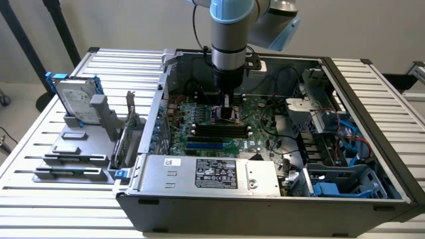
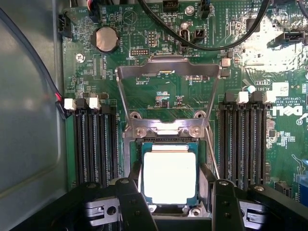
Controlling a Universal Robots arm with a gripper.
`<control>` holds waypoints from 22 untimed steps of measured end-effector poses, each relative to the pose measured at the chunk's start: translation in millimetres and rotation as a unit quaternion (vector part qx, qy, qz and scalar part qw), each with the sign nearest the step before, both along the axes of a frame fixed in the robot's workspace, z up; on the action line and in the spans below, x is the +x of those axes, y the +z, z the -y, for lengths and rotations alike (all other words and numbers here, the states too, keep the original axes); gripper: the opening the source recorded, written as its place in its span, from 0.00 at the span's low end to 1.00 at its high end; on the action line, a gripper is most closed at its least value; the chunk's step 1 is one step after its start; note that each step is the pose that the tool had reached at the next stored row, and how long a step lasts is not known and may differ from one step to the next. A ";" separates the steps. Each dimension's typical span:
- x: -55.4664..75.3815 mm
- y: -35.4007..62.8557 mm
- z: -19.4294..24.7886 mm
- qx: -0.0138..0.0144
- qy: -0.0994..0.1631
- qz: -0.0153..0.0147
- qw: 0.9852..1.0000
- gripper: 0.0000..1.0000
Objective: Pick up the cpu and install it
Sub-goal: 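Place the cpu into insertion slot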
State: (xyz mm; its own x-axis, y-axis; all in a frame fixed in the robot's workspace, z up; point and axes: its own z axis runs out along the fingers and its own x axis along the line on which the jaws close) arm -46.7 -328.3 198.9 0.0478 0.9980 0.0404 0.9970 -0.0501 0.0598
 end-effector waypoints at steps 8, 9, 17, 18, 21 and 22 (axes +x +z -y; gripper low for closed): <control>0.1 -1.3 -0.4 0.000 0.003 0.000 1.000 0.55; 0.1 -1.4 -0.4 0.000 0.003 0.000 1.000 0.55; 0.0 -2.4 -1.0 0.000 0.003 0.000 1.000 0.55; 0.1 -2.5 -1.3 0.000 0.003 0.000 1.000 0.55; 0.0 -2.6 -1.4 0.000 0.003 0.000 1.000 0.55; 0.1 -2.7 -1.4 0.000 0.003 0.000 1.000 0.55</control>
